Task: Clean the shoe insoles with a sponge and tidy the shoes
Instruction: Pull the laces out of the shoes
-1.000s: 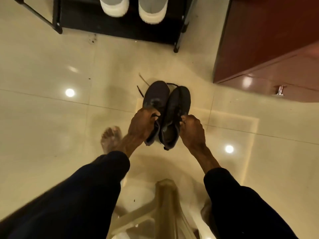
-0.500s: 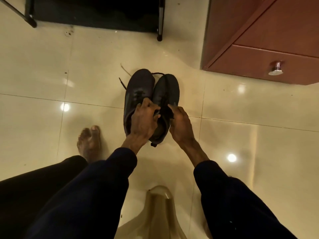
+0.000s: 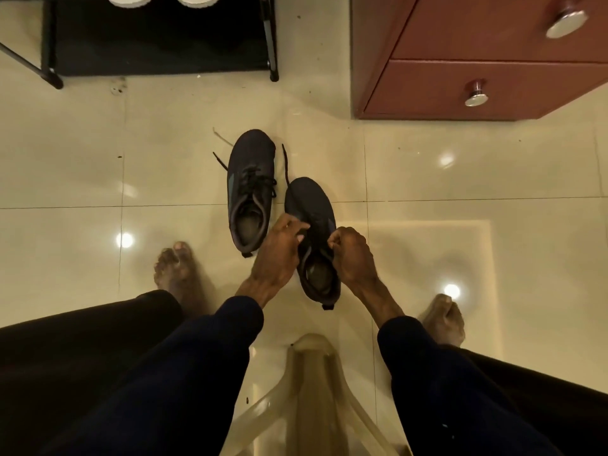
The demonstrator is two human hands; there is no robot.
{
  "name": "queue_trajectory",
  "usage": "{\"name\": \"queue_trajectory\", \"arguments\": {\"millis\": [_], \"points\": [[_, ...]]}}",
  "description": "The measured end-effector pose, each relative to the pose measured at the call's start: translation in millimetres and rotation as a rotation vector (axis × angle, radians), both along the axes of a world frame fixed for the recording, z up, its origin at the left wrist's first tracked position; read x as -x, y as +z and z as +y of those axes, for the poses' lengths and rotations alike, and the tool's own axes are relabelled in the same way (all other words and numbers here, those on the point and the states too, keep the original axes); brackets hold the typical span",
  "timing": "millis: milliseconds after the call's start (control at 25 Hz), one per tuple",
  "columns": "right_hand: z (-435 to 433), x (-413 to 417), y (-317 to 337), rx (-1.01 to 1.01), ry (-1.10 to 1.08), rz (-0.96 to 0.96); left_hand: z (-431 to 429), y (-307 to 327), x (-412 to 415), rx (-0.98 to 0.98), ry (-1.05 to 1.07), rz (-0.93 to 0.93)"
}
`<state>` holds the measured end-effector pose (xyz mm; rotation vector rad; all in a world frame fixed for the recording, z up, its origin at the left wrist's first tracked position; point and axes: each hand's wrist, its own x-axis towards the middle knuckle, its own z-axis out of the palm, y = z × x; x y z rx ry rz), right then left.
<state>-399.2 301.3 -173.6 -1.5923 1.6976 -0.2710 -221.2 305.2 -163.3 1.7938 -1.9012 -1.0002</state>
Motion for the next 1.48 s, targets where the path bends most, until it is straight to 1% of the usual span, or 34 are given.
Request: {"name": "queue_trajectory", "arguments": {"millis": [40,200,240,280,360,440,560,720,800,840,880,960,1000,1080,1200,1360,1480], "points": [[5.1,4.1,-0.7,0.005,0.012,0.001,-7.5,-0.7,-0.1,0.026,-0.057,-0.054],[-1.3,14.7,0.1,0.015,0.106,0.008,-38.7,2.9,3.8,0.019,-0.47,-0.291],[-6.5,15.9,2.5,0.001,0.147,0.034,-40.4,4.5,3.8,0.047,-0.532,-0.312],[-12.5,16.3,5.6,-0.007,0.193,0.06,-40.2,3.8,1.9,0.075,-0.545,-0.296],[-21.5,19.1,10.9,0.002,0.3,0.092,-34.9,3.3,-5.3,0.069,-0.465,-0.222],[-24.6,29.8,11.7,0.005,0.331,0.128,-26.5,-0.1,-12.3,0.061,-0.369,-0.167],[-23.1,61.0,5.9,0.027,0.226,0.212,-13.1,-4.6,-21.7,0.012,-0.176,-0.122],[-32.1,100.2,10.5,-0.014,0.072,0.222,-1.0,0.7,-28.9,-0.133,0.0,0.021],[-35.8,110.1,18.0,-0.059,-0.001,0.359,-6.3,-1.0,-24.7,-0.205,0.06,0.084],[-36.5,109.8,21.3,-0.039,0.004,0.41,-9.6,-1.8,-22.1,-0.237,0.078,0.11],[-36.7,104.3,25.0,0.013,0.041,0.391,-12.6,-2.4,-19.1,-0.266,0.09,0.136],[-35.7,76.8,31.4,0.087,0.193,0.183,-17.8,-3.1,-14.6,-0.3,0.121,0.196],[-35.1,58.5,29.9,0.072,0.283,0.077,-19.1,-3.9,-12.7,-0.296,0.132,0.222],[-33.7,23.2,24.3,-0.002,0.406,-0.023,-17.5,-5.4,-8.4,-0.259,0.139,0.254],[-34.3,-5.9,3.4,0.017,0.47,-0.034,-12.0,-6.8,-11.3,-0.213,0.14,0.328],[-38.4,-1.2,-1.6,0.024,0.486,-0.008,-1.9,-7.4,-19.2,-0.199,0.156,0.432],[-41.3,11.9,2.7,0.096,0.441,0.039,5.1,-9.1,-22.7,-0.264,0.23,0.451]]}}
